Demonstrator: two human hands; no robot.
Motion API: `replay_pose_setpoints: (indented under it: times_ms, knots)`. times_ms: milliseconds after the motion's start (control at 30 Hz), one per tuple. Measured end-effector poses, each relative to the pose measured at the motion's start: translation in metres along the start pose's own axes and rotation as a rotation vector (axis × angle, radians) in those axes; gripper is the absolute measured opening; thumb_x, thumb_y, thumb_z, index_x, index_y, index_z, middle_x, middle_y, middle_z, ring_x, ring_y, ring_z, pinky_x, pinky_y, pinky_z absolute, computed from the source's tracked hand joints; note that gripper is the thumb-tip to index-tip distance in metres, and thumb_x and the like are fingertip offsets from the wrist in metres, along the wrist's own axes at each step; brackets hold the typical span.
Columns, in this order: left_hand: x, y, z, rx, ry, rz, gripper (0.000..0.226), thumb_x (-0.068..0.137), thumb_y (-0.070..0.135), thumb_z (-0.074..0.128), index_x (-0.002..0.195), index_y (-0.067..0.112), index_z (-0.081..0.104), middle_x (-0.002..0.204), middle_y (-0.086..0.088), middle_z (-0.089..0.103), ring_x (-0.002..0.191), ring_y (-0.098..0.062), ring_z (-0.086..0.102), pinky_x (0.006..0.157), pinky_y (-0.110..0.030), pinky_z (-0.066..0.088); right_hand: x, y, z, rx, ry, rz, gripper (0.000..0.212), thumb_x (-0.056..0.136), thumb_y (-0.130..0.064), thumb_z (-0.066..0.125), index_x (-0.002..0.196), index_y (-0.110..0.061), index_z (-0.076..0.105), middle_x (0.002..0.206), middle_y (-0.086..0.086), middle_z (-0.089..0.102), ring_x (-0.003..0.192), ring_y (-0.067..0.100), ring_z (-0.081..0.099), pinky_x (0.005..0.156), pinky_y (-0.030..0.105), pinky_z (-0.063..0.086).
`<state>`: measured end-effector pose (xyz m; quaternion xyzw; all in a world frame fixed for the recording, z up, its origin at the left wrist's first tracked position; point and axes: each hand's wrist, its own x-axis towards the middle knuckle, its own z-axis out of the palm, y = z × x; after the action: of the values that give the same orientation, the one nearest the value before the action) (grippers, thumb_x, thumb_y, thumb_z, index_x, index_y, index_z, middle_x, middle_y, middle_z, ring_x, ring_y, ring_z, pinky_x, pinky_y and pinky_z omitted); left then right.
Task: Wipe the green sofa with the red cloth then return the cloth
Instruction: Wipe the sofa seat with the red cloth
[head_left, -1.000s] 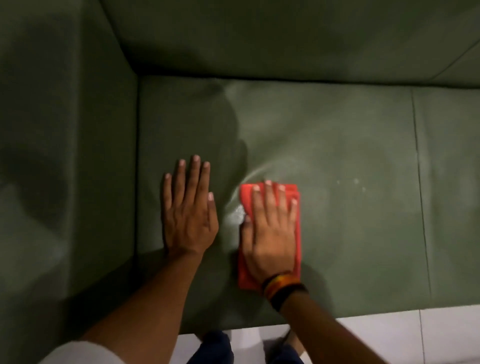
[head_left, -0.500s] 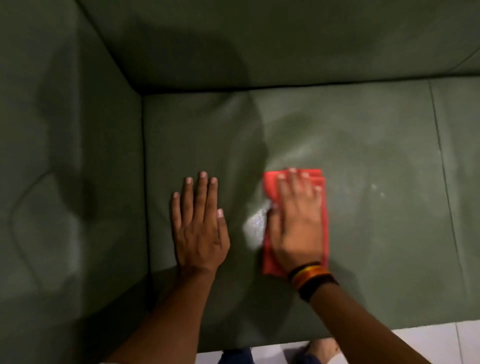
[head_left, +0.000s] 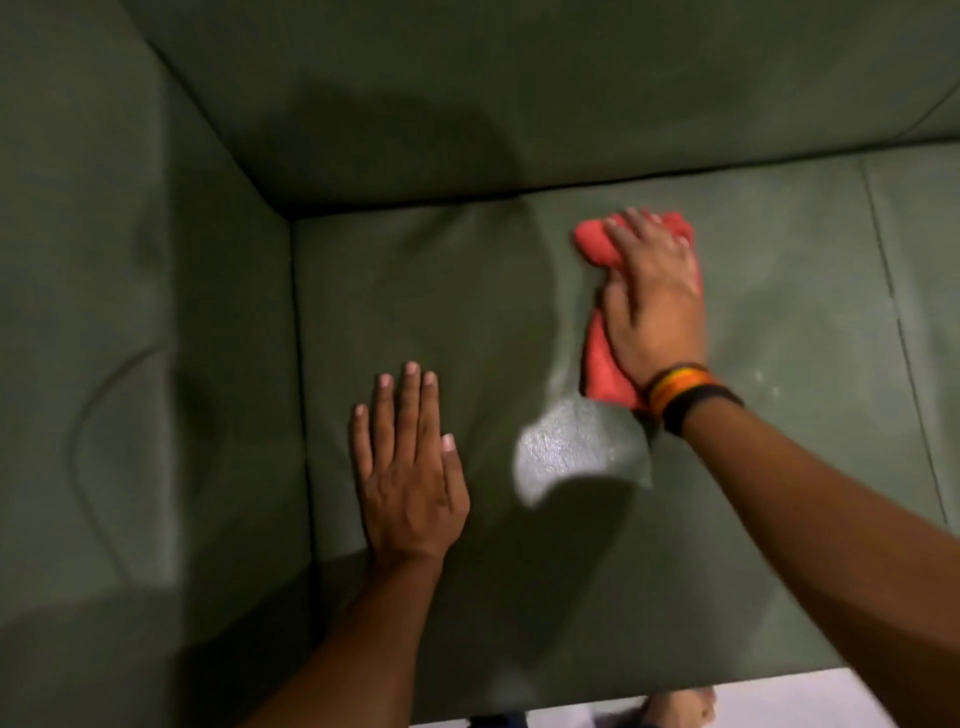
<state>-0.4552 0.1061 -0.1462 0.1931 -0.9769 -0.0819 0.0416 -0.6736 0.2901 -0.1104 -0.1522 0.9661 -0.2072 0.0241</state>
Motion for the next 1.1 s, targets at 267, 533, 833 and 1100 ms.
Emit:
replay_pose_setpoints:
  times_ms: [267,533,833,1100]
  knots:
    - [-0.003,0.003,0.000,-0.009,0.001,0.000,0.062,0.107,0.032,0.028,0.167,0.016,0.029,0.176,-0.003,0.027,0.164,-0.024,0.022,0.134,-0.052,0.017,-0.048,-0.081,0.038,-0.079,-0.217,-0.338,0.066,0.089,-0.033,0.046,0.154,-0.019,0.042,0.164,0.005,0.040,0.155,0.029,0.031,0.129,0.051,0.018]
    - [-0.003,0.007,-0.005,-0.017,-0.039,0.004,0.063,0.108,0.031,0.025,0.168,0.016,0.023,0.178,-0.004,0.019,0.166,-0.026,0.016,0.135,-0.052,0.012,-0.099,0.058,-0.023,-0.036,0.049,0.139,0.064,0.086,-0.023,0.049,0.150,-0.022,0.046,0.162,0.006,0.041,0.154,0.026,0.033,0.129,0.050,0.020]
    - [0.003,0.120,-0.011,-0.288,0.117,0.117,0.054,0.108,0.016,0.031,0.162,0.008,0.039,0.173,-0.012,0.034,0.162,-0.029,0.027,0.134,-0.046,0.015,-0.171,0.032,-0.017,-0.005,-0.124,-0.043,0.069,0.087,-0.027,0.048,0.155,-0.019,0.040,0.166,0.006,0.035,0.157,0.028,0.027,0.130,0.052,0.015]
    - [0.035,0.306,0.032,-0.511,0.021,0.255,0.054,0.106,0.012,0.035,0.159,0.004,0.043,0.170,-0.015,0.038,0.161,-0.032,0.030,0.134,-0.045,0.017,-0.171,0.177,-0.082,-0.053,0.054,0.335,0.069,0.085,-0.021,0.045,0.153,-0.019,0.042,0.165,0.007,0.037,0.157,0.027,0.027,0.129,0.051,0.017]
